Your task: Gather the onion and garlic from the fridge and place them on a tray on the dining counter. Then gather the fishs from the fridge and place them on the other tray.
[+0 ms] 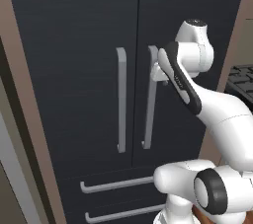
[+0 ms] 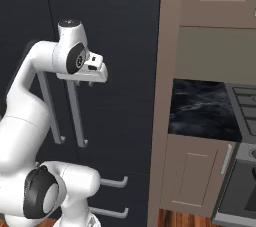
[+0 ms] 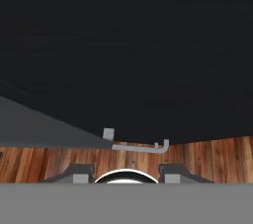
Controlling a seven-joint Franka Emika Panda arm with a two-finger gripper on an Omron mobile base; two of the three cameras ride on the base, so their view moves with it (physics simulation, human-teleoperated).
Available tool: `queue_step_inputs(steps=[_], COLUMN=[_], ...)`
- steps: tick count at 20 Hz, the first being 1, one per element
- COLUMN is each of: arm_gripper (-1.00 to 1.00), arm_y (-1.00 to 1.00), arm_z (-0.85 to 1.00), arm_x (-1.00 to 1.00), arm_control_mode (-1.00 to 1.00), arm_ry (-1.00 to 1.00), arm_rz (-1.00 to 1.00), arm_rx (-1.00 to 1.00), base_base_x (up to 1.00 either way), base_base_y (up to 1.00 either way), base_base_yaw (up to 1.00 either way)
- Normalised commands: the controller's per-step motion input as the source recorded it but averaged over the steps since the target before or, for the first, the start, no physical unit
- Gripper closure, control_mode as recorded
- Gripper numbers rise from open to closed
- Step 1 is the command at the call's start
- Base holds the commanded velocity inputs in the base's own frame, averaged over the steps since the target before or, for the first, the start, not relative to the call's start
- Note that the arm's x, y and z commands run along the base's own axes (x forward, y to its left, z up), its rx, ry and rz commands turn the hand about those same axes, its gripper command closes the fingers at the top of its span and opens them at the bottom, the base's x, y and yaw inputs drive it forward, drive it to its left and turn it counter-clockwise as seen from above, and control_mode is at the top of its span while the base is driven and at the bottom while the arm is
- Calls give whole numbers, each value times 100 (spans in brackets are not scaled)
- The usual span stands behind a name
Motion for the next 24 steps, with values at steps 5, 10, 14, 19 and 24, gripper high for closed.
queue_step_inputs(steps=[5, 10, 14, 19, 24], arm_gripper=[-100, -100, -100, -100, -100], arm_y=[0, 0, 0, 0, 0], arm_z=[0, 0, 0, 0, 0], arm_x=[-1, 0, 0, 0, 0], arm_control_mode=[100, 100, 100, 100, 100], arm_ry=[0, 0, 0, 0, 0], arm_rz=[0, 0, 0, 0, 0], arm_rx=[0, 0, 0, 0, 0], base_base_x=[-26, -42, -12, -25, -38], base_base_y=[17, 52, 34, 8, 3], base_base_yaw=[-1, 0, 0, 0, 0])
